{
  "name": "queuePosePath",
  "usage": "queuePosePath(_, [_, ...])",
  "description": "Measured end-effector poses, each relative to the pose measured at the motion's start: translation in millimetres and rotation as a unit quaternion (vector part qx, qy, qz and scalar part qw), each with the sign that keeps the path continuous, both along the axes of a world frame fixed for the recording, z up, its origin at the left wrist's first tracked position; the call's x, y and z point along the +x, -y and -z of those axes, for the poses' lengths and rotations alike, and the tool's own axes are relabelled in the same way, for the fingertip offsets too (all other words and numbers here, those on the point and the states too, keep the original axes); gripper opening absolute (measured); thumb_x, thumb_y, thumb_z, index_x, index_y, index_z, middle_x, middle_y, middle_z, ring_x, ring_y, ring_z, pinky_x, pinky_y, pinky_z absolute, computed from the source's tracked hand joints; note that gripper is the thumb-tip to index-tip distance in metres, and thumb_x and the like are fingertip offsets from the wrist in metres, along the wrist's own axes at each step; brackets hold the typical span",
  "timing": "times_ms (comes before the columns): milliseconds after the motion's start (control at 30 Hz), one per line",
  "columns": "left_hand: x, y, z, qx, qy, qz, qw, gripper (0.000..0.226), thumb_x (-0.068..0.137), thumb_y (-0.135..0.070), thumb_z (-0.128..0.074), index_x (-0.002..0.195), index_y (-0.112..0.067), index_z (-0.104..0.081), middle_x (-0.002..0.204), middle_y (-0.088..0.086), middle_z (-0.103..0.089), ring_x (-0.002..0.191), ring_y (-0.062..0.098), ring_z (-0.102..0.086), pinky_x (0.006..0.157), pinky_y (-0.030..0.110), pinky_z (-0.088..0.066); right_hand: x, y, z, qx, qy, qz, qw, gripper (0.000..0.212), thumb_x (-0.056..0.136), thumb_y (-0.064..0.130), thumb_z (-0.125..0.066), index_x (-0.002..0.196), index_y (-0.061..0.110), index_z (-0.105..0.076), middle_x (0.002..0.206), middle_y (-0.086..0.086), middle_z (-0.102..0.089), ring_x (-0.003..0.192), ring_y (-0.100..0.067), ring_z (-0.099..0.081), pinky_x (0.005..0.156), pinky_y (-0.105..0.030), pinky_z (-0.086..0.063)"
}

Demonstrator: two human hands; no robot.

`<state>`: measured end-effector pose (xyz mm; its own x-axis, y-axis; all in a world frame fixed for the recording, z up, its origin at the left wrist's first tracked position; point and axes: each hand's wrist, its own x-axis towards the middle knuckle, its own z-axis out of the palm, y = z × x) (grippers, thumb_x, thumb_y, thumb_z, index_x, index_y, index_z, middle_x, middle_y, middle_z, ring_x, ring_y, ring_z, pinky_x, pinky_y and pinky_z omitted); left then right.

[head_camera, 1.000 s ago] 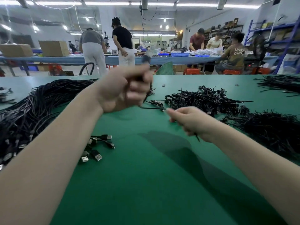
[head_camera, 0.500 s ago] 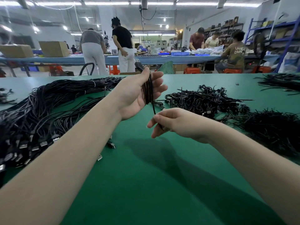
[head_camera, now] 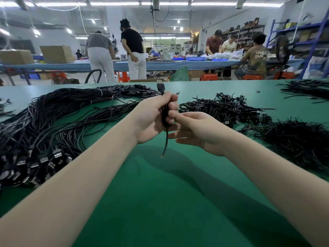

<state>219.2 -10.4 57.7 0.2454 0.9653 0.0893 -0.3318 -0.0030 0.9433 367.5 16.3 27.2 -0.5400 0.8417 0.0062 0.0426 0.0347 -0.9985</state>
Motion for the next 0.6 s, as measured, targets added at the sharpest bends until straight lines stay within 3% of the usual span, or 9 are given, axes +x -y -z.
queuePosePath(133, [1,-4,3,-0.01,-0.019,-0.034,0.999,0.027,0.103,-0.026,-0.038,0.086,-0.013,-0.056,0.067,-0.002,-0.061,0.06,0.01,-0.062,0.058,0.019,-0.053,-3,-1,9,-0.045,-0.041,0.047,0.997,0.015,0.096,0.022,-0.055,0.086,0.016,-0.064,0.067,0.004,-0.069,0.061,-0.011,-0.062,0.075,-0.03,-0.055])
queuePosePath(300, [-6,-10,9,-0.017,-0.135,-0.109,0.985,0.03,0.1,-0.035,-0.045,0.08,-0.023,-0.064,0.072,-0.008,-0.062,0.074,0.011,-0.052,0.066,0.023,-0.041,-1,-6,11,-0.058,-0.073,0.087,0.992,0.027,0.095,0.028,-0.058,0.073,0.019,-0.071,0.06,0.006,-0.061,0.055,-0.01,-0.051,0.07,-0.031,-0.055])
queuePosePath(367, [-5,-11,14,-0.02,-0.121,-0.115,0.986,0.036,0.099,-0.037,-0.047,0.074,-0.024,-0.07,0.09,-0.007,-0.063,0.09,0.017,-0.049,0.073,0.027,-0.038,0,-8,12,-0.056,-0.064,0.084,0.993,0.027,0.095,0.028,-0.057,0.075,0.019,-0.071,0.061,0.006,-0.062,0.056,-0.01,-0.051,0.067,-0.03,-0.054])
queuePosePath(433, [-2,-12,17,-0.015,-0.048,-0.086,0.995,0.042,0.1,-0.033,-0.045,0.07,-0.023,-0.073,0.112,-0.003,-0.064,0.098,0.02,-0.051,0.089,0.032,-0.04,0,-8,12,-0.06,-0.06,0.07,0.994,0.021,0.095,0.029,-0.056,0.082,0.018,-0.069,0.062,0.006,-0.063,0.055,-0.009,-0.052,0.062,-0.029,-0.054])
queuePosePath(500, [1,-12,18,-0.007,0.016,-0.07,0.997,0.04,0.101,-0.03,-0.042,0.075,-0.021,-0.07,0.107,-0.001,-0.069,0.096,0.019,-0.058,0.097,0.034,-0.04,-1,-8,13,-0.059,-0.064,0.055,0.995,0.021,0.096,0.03,-0.055,0.084,0.018,-0.068,0.065,0.005,-0.064,0.055,-0.01,-0.055,0.06,-0.029,-0.054])
queuePosePath(600, [2,-13,21,0.017,0.002,-0.081,0.997,0.033,0.103,-0.029,-0.037,0.084,-0.015,-0.06,0.084,0.001,-0.067,0.075,0.017,-0.063,0.077,0.033,-0.05,1,-10,12,-0.034,-0.048,0.025,0.998,0.028,0.095,0.039,-0.054,0.085,0.018,-0.068,0.074,0.002,-0.067,0.067,-0.014,-0.065,0.071,-0.03,-0.056])
